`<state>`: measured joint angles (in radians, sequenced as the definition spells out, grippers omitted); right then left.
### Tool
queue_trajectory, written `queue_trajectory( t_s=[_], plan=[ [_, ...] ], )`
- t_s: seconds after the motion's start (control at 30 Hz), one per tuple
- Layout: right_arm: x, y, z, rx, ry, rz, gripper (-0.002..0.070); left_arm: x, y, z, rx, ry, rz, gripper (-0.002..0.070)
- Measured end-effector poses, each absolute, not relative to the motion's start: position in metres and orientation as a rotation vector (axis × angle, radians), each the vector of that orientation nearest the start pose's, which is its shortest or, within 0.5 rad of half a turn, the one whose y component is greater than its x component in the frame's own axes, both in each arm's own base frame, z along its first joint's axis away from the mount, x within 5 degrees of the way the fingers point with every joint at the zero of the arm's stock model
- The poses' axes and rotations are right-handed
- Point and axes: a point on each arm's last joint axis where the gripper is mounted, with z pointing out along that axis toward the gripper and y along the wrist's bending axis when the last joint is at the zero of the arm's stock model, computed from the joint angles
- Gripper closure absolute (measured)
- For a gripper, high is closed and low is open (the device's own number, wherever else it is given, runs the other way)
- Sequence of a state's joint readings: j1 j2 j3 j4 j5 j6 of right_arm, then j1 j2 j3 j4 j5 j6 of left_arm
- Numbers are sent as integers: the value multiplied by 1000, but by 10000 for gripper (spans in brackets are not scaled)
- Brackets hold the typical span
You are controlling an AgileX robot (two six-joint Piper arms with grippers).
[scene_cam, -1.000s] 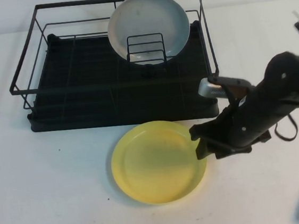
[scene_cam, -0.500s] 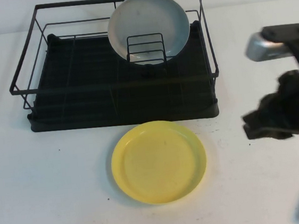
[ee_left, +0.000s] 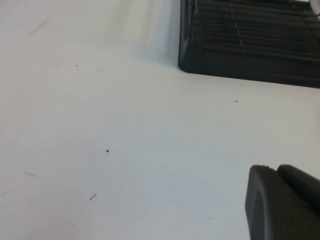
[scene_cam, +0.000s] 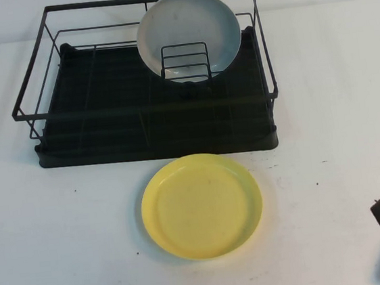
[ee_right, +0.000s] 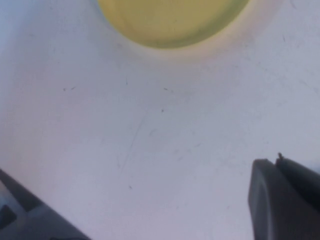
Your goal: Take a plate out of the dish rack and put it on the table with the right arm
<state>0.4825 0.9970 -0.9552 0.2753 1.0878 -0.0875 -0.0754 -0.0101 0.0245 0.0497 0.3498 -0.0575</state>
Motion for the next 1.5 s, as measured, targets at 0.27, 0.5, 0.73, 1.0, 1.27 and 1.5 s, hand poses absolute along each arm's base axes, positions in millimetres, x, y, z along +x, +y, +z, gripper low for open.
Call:
queue_trajectory(
  t_s=[0.27, 0.5, 0.73, 1.0, 1.27, 1.5],
  plan=[
    [154, 85, 283, -612, 2354, 339, 694, 53, -2, 174, 48, 1847, -44, 679],
    [118, 31, 239, -274, 2049, 172, 694, 53, -2, 174, 48, 1847, -44, 679],
    [79, 8, 202, -109, 1789, 54, 694, 53, -2, 174, 48, 1847, -44, 679],
    [60, 6, 195, -102, 1618, 48, 694, 53, -2, 174, 48, 1847, -44, 679],
    [56, 8, 186, -126, 1698, 61, 694, 53, -2, 174, 48, 1847, -44, 679],
    [53, 9, 172, -156, 1849, 78, 694, 53, -2, 174, 48, 1847, -44, 679]
  ],
)
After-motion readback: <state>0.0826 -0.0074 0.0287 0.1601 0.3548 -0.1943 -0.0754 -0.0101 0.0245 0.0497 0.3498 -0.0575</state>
